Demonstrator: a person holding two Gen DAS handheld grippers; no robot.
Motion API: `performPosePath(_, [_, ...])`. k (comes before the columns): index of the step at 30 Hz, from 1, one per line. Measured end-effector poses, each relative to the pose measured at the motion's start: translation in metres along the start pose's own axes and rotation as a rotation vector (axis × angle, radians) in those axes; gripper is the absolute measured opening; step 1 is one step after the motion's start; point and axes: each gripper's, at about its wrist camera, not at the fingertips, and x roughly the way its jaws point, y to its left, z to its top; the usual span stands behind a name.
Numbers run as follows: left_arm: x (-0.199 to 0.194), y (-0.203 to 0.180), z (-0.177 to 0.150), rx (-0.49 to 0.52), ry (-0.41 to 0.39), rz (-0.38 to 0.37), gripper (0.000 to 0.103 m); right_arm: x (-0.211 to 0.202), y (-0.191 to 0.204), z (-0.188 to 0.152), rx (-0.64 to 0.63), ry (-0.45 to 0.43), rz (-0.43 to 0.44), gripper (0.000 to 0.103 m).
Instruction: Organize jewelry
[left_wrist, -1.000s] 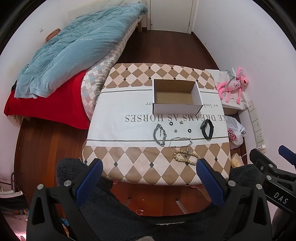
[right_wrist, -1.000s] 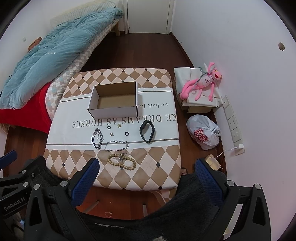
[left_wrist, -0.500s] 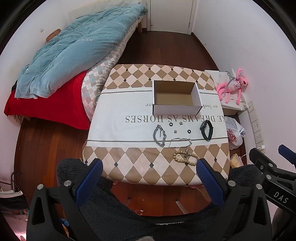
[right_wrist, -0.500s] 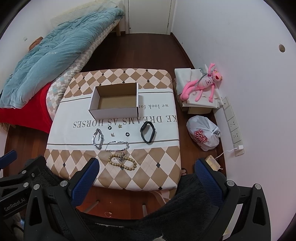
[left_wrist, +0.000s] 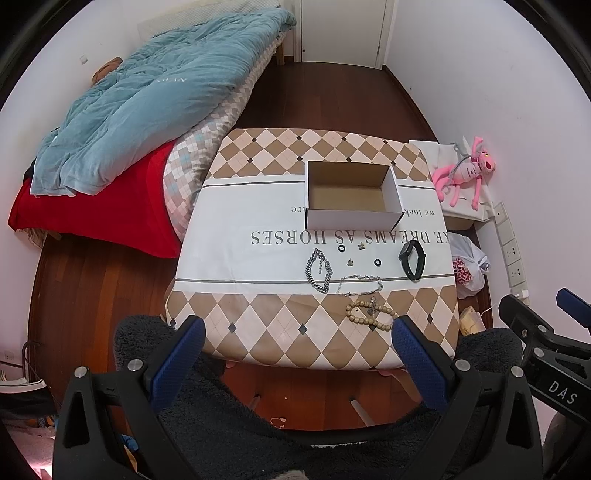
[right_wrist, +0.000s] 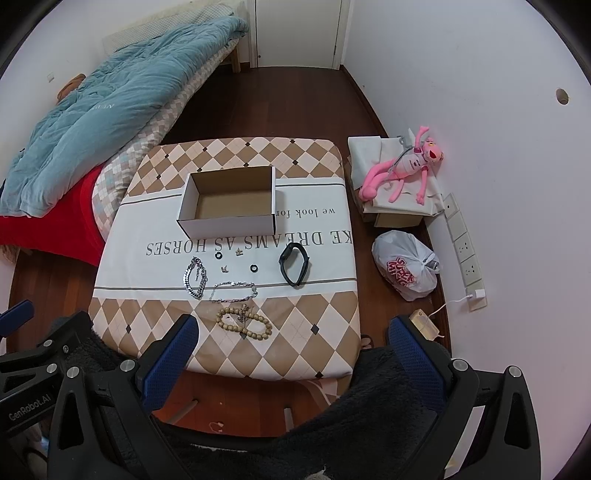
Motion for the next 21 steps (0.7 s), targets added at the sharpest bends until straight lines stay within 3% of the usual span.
performPosePath(21, [-0.0028,0.0010,0.0030,-0.001,-0.006,0.000,0.103,-0.0049,0.0007,0.0033,-0.006,-0.004,0.000,0.103])
